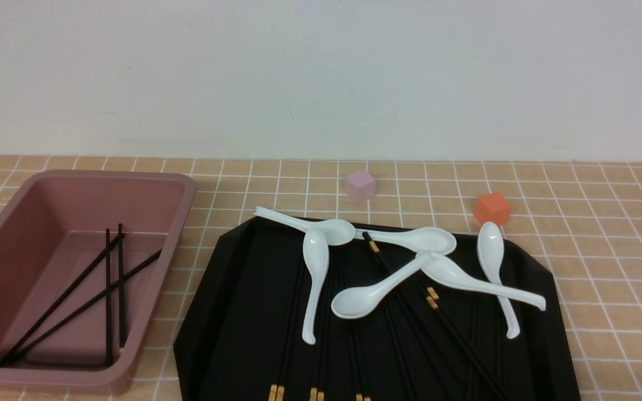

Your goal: On brown tablecloth take chopsticks from black tray and put them in box.

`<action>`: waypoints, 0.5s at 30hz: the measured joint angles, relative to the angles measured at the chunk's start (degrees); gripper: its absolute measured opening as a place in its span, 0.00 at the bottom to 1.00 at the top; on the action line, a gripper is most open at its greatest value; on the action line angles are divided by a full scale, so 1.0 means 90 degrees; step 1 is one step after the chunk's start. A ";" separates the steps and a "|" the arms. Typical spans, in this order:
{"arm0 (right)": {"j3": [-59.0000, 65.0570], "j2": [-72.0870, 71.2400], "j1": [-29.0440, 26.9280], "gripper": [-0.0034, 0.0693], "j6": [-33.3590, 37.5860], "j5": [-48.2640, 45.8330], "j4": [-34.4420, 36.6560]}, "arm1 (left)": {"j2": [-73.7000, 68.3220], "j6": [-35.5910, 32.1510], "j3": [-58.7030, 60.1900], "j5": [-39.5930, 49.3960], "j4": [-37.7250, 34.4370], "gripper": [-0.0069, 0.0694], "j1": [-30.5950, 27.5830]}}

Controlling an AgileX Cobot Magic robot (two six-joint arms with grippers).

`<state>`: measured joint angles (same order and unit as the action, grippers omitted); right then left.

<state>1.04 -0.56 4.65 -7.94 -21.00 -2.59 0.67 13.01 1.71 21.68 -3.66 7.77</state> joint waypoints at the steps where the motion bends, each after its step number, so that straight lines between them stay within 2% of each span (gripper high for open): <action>1: 0.0000 0.0000 0.0000 0.38 0.0000 0.0000 0.0000 | 0.0000 0.0000 0.0000 0.0000 0.0000 0.13 0.0000; 15: 0.0000 0.0000 0.0000 0.38 0.0000 0.0000 0.0000 | 0.0000 0.0000 0.0000 0.0000 0.0000 0.13 0.0000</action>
<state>1.04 -0.56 4.65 -7.94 -21.00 -2.59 0.67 13.01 1.71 21.68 -3.66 7.77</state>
